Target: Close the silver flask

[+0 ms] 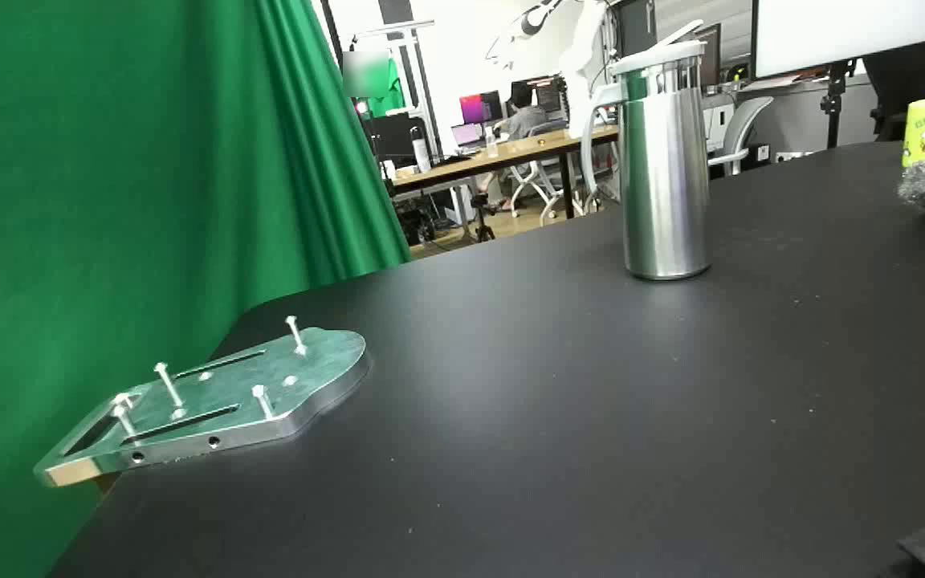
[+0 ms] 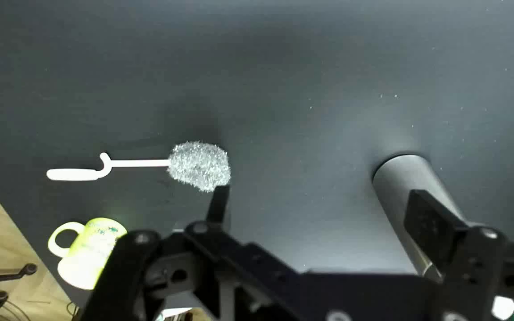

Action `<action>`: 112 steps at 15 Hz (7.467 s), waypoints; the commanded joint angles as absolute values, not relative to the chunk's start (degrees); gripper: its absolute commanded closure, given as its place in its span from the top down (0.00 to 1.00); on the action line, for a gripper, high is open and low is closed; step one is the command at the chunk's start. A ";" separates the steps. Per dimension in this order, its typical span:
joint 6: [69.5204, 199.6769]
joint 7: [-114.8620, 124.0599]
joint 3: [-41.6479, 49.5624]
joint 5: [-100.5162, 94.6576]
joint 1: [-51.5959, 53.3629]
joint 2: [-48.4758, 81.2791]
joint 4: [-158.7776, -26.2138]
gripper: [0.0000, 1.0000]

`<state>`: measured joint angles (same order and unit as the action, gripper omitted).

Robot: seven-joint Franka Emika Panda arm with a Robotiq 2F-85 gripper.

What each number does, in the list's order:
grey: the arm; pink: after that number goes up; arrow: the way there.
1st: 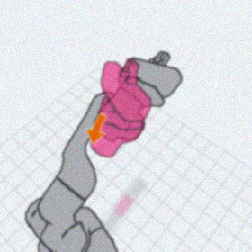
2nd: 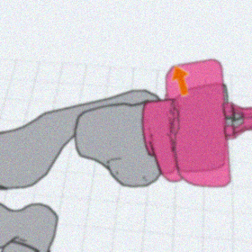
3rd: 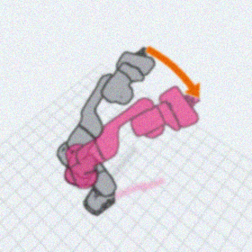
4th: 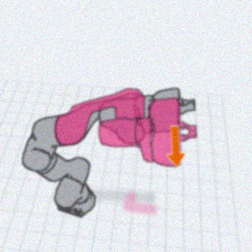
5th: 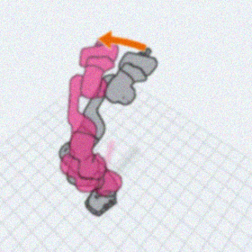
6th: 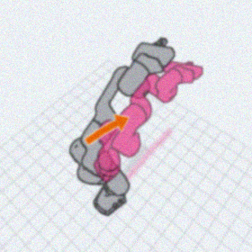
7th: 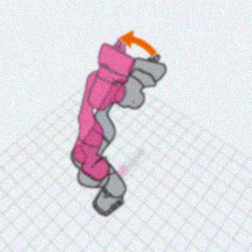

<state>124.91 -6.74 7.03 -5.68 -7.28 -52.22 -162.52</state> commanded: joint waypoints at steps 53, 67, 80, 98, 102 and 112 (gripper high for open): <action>118.76 -9.11 -3.68 -10.09 3.26 0.36 -119.38 1.00; 118.66 -9.04 -3.48 -10.15 3.13 6.54 -119.67 1.00; 113.67 -9.96 -3.28 -10.06 3.00 2.20 -114.42 1.00; 117.64 -10.04 -3.98 -7.38 3.30 6.52 -114.67 1.00; 117.08 -9.97 -3.98 -7.72 3.35 6.35 -114.57 1.00; 114.74 -9.80 -3.89 -8.63 3.37 5.56 -114.33 1.00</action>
